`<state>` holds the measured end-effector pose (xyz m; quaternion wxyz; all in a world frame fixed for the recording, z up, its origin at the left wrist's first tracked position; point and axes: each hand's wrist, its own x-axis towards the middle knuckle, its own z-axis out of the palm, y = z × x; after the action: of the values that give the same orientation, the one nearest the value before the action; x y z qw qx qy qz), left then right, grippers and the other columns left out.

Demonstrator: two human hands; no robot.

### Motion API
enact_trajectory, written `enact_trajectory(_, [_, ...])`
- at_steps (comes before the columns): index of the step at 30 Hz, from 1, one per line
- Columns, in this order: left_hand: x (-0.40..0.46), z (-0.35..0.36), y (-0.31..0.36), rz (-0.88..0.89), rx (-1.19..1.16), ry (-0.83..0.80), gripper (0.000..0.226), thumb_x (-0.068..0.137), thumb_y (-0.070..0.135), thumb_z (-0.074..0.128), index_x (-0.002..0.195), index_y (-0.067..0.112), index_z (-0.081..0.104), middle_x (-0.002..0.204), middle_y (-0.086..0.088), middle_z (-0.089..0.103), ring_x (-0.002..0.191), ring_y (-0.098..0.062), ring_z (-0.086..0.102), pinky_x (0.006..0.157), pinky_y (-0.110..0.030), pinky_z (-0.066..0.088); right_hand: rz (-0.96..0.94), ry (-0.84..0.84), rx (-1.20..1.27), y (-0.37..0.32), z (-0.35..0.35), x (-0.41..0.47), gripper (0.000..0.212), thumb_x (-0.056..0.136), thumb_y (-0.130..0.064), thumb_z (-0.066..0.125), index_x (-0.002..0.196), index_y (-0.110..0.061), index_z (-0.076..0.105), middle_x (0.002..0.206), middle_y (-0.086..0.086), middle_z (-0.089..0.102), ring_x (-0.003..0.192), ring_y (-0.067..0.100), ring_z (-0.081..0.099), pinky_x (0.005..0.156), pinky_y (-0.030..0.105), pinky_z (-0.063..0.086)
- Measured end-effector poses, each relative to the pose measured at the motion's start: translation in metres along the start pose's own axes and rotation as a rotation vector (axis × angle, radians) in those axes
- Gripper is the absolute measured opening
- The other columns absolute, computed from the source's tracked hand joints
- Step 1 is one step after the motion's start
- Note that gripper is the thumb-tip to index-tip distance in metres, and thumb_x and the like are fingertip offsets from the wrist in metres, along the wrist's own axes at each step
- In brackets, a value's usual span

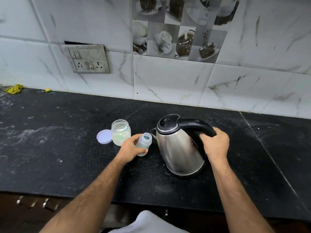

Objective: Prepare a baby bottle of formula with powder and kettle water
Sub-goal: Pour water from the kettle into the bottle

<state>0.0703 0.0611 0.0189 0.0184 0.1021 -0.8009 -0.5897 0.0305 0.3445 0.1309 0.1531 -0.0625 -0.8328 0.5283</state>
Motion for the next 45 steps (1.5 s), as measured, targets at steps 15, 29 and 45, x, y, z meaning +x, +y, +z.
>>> enact_trajectory(15, [0.000,0.006,-0.001,-0.003,-0.043,0.002,0.066,0.069,-0.002,0.083,0.129,0.016,0.061,0.120,0.004,0.070,0.114,-0.012,0.064,0.105,-0.034,0.048,-0.003,-0.009,-0.096,-0.005,-0.006,0.000,0.016,0.071,-0.012,0.071,0.063,-0.023,0.062,0.058,-0.006,0.059,0.059,0.015,0.056,0.062,0.029,0.043])
enact_trajectory(29, [-0.008,0.006,-0.003,-0.029,-0.050,0.009,0.066,0.071,-0.004,0.082,0.130,0.015,0.059,0.120,0.003,0.068,0.112,-0.010,0.063,0.099,-0.025,0.046,-0.008,-0.025,-0.124,-0.010,-0.009,-0.005,0.015,0.072,-0.013,0.071,0.065,-0.022,0.063,0.061,-0.005,0.062,0.062,0.014,0.058,0.062,0.028,0.042])
enact_trajectory(45, [-0.011,0.008,-0.012,-0.051,-0.056,0.038,0.065,0.069,-0.002,0.084,0.126,0.018,0.060,0.118,0.003,0.069,0.110,-0.012,0.064,0.102,-0.032,0.048,-0.016,-0.014,-0.148,-0.016,-0.015,-0.005,0.013,0.071,-0.014,0.071,0.064,-0.021,0.062,0.060,-0.001,0.063,0.063,0.021,0.060,0.063,0.033,0.049])
